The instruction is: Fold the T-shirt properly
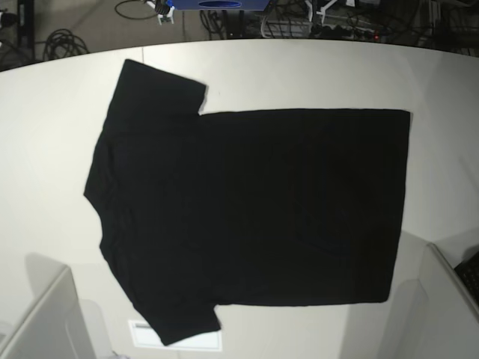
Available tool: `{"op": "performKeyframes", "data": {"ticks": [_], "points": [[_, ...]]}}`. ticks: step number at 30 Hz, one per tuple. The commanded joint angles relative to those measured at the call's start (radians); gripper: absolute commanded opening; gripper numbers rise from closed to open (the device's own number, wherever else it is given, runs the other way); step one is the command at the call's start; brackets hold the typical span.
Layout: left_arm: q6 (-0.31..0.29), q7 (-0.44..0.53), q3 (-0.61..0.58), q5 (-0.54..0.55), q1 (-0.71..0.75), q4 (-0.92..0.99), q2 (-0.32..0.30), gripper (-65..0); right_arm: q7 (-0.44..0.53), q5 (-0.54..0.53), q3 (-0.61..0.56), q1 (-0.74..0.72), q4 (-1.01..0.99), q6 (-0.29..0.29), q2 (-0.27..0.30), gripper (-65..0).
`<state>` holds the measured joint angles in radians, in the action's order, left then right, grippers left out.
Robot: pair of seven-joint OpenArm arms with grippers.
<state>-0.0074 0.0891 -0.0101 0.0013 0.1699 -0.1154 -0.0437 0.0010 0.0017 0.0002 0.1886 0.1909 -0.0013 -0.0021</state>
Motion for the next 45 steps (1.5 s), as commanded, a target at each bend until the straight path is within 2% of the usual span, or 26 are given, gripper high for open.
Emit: {"op": "performKeyframes", "data": {"ticks": [1, 3, 6, 8, 9, 14, 16, 17, 19, 22, 45], "points": [[0.001, 0.002, -0.001, -0.001, 0.007, 0.0, -0.006, -62.7, -0.003, -0.002, 0.002, 0.005, 0.0, -0.004, 0.003, -65.0], [0.001, 0.002, 0.003, 0.003, 0.007, 0.0, -0.008, -54.6, -0.006, 0.001, -0.001, 0.005, -0.001, -0.004, 0.004, -65.0], [0.001, 0.002, 0.0, 0.001, 0.01, 0.0, -0.008, -35.7, -0.006, 0.001, -0.002, 0.009, -0.001, -0.004, 0.004, -65.0], [-0.001, 0.004, 0.0, -0.005, 0.015, -0.002, -0.008, -27.3, -0.002, 0.001, -0.002, 0.01, -0.001, -0.004, 0.004, -65.0], [-0.001, 0.004, 0.0, 0.003, 0.015, -0.008, -0.006, -25.7, -0.002, 0.001, -0.002, 0.01, -0.001, -0.004, 0.004, -65.0], [-0.001, 0.004, 0.011, 0.004, 0.056, -0.096, -0.003, -25.5, -0.002, 0.002, -0.002, 0.009, 0.003, -0.004, 0.015, -65.0], [-0.001, 0.002, 0.009, 0.004, 0.059, -0.102, -0.003, -26.7, -0.002, 0.002, -0.002, 0.009, 0.003, -0.004, 0.018, -65.0], [-0.001, 0.002, 0.002, 0.004, 0.059, -0.102, -0.005, -29.6, -0.002, 0.002, -0.004, 0.009, 0.003, -0.004, 0.018, -65.0], [-0.001, 0.002, 0.0, -0.005, 0.067, -0.103, -0.006, -40.3, -0.002, 0.002, -0.004, 0.009, 0.003, -0.004, 0.02, -65.0], [-0.001, 0.002, 0.0, -0.005, 0.07, -0.103, -0.008, -65.0, -0.002, 0.002, -0.004, 0.009, 0.003, -0.004, 0.029, -65.0], [0.004, -0.001, -0.001, -0.007, 0.109, -0.111, -0.014, -65.0, -0.006, -0.002, 0.002, 0.047, 0.031, -0.004, 0.034, -65.0]]}}
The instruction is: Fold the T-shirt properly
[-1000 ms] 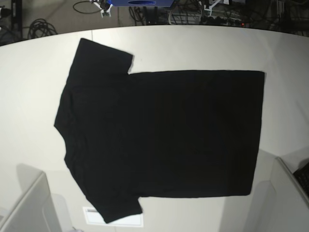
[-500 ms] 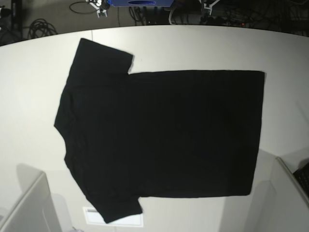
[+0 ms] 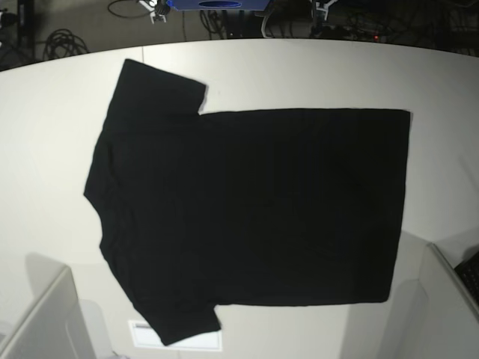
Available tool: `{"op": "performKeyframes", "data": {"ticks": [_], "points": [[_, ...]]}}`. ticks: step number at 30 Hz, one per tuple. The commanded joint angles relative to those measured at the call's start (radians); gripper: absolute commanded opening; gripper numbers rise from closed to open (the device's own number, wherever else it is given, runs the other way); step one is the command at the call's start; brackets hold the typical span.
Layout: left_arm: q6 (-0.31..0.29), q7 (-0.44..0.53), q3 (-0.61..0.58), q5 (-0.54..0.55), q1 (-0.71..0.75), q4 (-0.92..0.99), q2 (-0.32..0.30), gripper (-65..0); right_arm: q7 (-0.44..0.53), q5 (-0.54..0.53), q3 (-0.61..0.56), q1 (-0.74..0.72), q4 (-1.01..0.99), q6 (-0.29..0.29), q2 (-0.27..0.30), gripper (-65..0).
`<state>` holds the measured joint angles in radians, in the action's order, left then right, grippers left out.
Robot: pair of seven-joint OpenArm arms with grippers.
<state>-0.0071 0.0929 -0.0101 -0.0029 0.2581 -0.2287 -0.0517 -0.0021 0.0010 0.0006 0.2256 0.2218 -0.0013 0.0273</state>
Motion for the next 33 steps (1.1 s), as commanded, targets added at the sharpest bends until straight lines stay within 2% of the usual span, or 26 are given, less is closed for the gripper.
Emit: {"op": "performKeyframes", "data": {"ticks": [1, 4, 6, 9, 15, 18, 21, 25, 28, 31, 33], "points": [[0.0, -0.003, -0.001, -0.003, 0.031, 0.001, -0.015, -65.0, -0.003, -0.003, 0.003, 0.027, 0.015, -0.004, 0.004, -65.0], [0.0, -0.003, -0.001, -0.003, 0.085, -0.061, -0.029, -65.0, -0.022, -0.003, 0.016, 0.088, 0.089, -0.006, 0.024, -65.0], [-0.001, -0.005, -0.001, 0.007, 0.145, -0.146, -0.053, -65.0, -0.072, -0.003, 0.083, 0.143, 0.178, -0.006, 0.026, -65.0], [-0.001, -0.009, 0.009, 0.008, 0.261, -0.326, -0.083, -65.0, -0.167, -0.003, 0.201, 0.258, 0.411, -0.006, 0.024, -65.0], [-0.001, -0.009, 0.012, 0.025, 0.479, -0.642, -0.124, -65.0, -0.325, -0.003, 0.299, 0.487, 0.931, -0.006, -0.01, -65.0], [0.0, -0.009, 0.014, 0.145, 0.582, -0.786, -0.159, -65.0, -0.419, -0.003, 0.362, 0.561, 1.146, -0.006, -0.043, -65.0], [0.0, -0.003, 0.011, 0.275, 0.703, -0.943, -0.231, -65.0, -0.485, -0.003, 0.433, 0.613, 1.335, -0.004, -0.085, -65.0], [0.003, -0.002, 0.02, 0.372, 0.858, -1.173, -0.316, -65.0, -0.556, -0.003, 0.494, 0.636, 1.536, -0.004, -0.103, -65.0], [0.002, 0.0, 0.111, 0.403, 0.949, -1.334, -0.316, -65.0, -0.583, -0.003, 0.517, 0.627, 1.654, -0.004, -0.103, -65.0], [0.0, 0.0, 0.215, 0.401, 1.007, -1.494, -0.256, -65.0, -0.585, -0.003, 0.513, 0.587, 1.728, -0.004, -0.106, -65.0], [-0.001, -0.002, 0.284, 0.401, 1.033, -1.587, -0.216, -65.0, -0.585, -0.003, 0.514, 0.555, 1.761, -0.004, -0.128, -65.0]]}}
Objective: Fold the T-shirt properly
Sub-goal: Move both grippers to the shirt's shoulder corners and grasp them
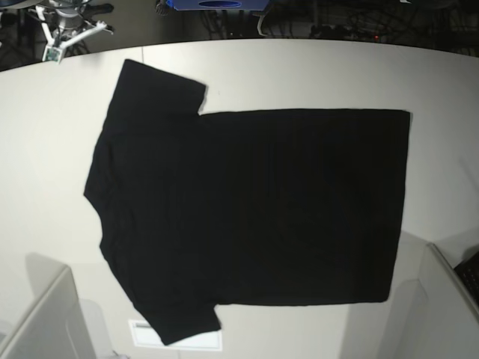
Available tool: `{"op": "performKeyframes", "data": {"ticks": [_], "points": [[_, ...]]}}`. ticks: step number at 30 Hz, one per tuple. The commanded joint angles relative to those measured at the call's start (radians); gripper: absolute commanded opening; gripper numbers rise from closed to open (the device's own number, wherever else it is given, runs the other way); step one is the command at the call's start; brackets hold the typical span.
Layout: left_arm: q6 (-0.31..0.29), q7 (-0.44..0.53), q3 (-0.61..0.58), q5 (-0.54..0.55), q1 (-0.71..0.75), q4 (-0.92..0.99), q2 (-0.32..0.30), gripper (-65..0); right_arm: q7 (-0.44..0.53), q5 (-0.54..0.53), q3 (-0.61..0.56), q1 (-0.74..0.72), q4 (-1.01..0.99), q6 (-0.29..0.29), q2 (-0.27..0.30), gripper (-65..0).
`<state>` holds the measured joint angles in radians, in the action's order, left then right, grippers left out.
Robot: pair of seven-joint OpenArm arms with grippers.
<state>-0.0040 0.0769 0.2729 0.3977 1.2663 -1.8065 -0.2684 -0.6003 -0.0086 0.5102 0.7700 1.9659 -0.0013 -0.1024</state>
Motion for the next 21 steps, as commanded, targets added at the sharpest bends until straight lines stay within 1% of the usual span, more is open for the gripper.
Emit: {"op": "performKeyframes", "data": {"ticks": [1, 5, 7, 8, 11, 13, 14, 20, 21], "points": [[-0.004, 0.014, 0.025, 0.0, 0.031, -0.046, 0.014, -65.0, 0.013, 0.006, 0.006, -0.007, 0.033, -0.004, -0.004, -65.0], [-0.004, 0.007, 0.128, 0.005, 0.028, -0.146, 0.057, -65.0, 0.012, 0.006, 0.001, -0.09, 0.048, -0.003, -0.01, -65.0], [-0.004, 0.007, 0.174, 0.005, 0.003, -0.164, 0.065, -65.0, 0.012, 0.005, 0.001, -0.126, 0.046, 0.002, -0.01, -65.0], [-0.004, 0.008, 0.199, 0.007, -0.014, -0.166, 0.07, -65.0, 0.013, 0.002, 0.001, -0.143, 0.046, 0.021, -0.01, -65.0], [-0.001, 0.007, 0.285, 0.008, -0.079, -0.161, 0.1, -65.0, 0.012, -0.072, 0.011, -0.191, 0.046, 0.136, -0.009, -65.0], [0.0, 0.008, 0.332, 0.008, -0.121, -0.163, 0.126, -65.0, -0.002, -0.123, 0.011, -0.215, 0.046, 0.194, -0.007, -65.0], [0.0, 0.013, 0.346, 0.008, -0.139, -0.164, 0.133, -65.0, -0.02, -0.141, 0.009, -0.232, 0.046, 0.208, -0.007, -65.0], [0.0, 0.013, 0.349, 0.008, -0.199, -0.16, 0.131, -65.0, -0.237, -0.265, 0.012, -0.353, 0.043, 0.258, -0.001, -65.0], [-0.001, 0.008, 0.348, 0.008, -0.201, -0.158, 0.131, -65.0, -0.26, -0.288, 0.012, -0.366, 0.043, 0.274, -0.001, -57.2]]}}
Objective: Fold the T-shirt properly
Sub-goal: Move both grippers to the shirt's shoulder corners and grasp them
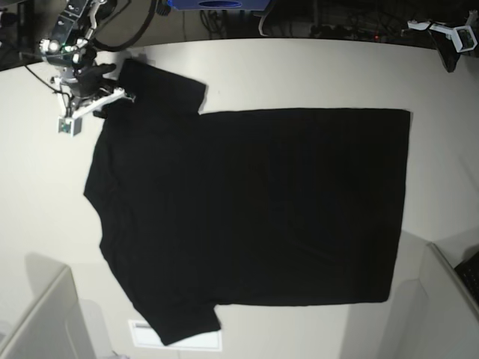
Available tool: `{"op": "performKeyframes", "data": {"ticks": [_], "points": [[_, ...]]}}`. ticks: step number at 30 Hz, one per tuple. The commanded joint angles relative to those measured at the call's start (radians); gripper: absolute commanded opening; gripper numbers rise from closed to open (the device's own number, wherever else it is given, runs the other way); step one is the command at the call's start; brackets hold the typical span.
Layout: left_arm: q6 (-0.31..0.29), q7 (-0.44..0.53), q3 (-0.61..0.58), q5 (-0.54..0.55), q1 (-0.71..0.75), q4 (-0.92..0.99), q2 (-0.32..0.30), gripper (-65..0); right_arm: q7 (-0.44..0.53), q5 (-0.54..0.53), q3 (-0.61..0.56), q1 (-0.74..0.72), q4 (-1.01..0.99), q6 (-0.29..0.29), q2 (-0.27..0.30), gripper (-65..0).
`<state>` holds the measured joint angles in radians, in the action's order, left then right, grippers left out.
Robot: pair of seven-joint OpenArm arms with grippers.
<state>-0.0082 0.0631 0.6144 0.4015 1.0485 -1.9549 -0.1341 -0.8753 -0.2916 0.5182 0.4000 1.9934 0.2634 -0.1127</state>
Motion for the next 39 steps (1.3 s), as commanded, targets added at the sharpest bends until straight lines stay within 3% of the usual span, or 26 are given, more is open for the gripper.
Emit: {"op": "performKeyframes", "data": {"ticks": [1, 4, 6, 11, 18, 22, 25, 26, 29, 31, 33, 39], "points": [[0.001, 0.02, 0.006, 0.004, 0.009, -0.01, -0.003, -65.0, -0.002, -0.027, 0.004, -0.005, 0.016, 0.023, 0.009, -49.2], [0.0, 0.019, 0.009, 0.02, 0.005, -0.008, -0.003, -65.0, -0.038, -0.094, 0.006, -0.022, 0.014, 0.058, 0.009, -27.0], [-0.002, 0.019, 0.017, 0.093, 0.005, -0.008, -0.006, -65.0, -0.041, -0.134, 0.029, -0.026, -0.003, 0.07, 0.009, -21.3], [-0.002, 0.016, 0.063, 0.305, 0.006, 0.009, -0.051, -65.0, -0.041, -0.206, 0.155, -0.088, -0.121, 0.075, 0.011, -21.2], [0.0, 0.025, 0.085, 0.199, 0.005, 0.01, -0.046, -65.0, -0.041, -0.212, 0.179, -0.105, -0.268, 0.081, 0.037, -21.2], [0.0, 0.017, 0.081, 0.201, 0.003, 0.012, -0.049, -65.0, -0.045, -0.212, 0.179, -0.103, -0.297, 0.167, 0.035, -21.2], [0.0, 0.017, 0.08, 0.204, -0.012, 0.013, -0.049, -65.0, -0.1, -0.212, 0.181, -0.103, -0.326, 0.202, 0.035, -21.2], [0.0, 0.017, 0.08, 0.204, -0.015, 0.015, -0.046, -63.5, -0.112, -0.212, 0.181, -0.103, -0.332, 0.21, 0.035, -21.2], [0.0, 0.017, 0.077, 0.218, -0.02, 0.021, -0.046, -40.5, -0.127, -0.212, 0.181, -0.103, -0.348, 0.233, 0.035, -22.8], [-0.002, 0.014, 0.063, 0.282, -0.041, 0.022, -0.052, -29.3, -0.129, -0.212, 0.181, -0.095, -0.349, 0.247, 0.028, -27.9], [-0.002, -0.053, 0.06, 0.339, -0.061, 0.024, -0.068, -26.0, -0.129, -0.212, 0.179, -0.082, -0.349, 0.264, 0.017, -31.7], [-0.017, -0.424, 0.075, 0.443, -0.242, 0.056, -0.095, -26.0, -0.126, -0.212, 0.181, -0.077, -0.397, 0.281, 0.015, -33.0]]}}
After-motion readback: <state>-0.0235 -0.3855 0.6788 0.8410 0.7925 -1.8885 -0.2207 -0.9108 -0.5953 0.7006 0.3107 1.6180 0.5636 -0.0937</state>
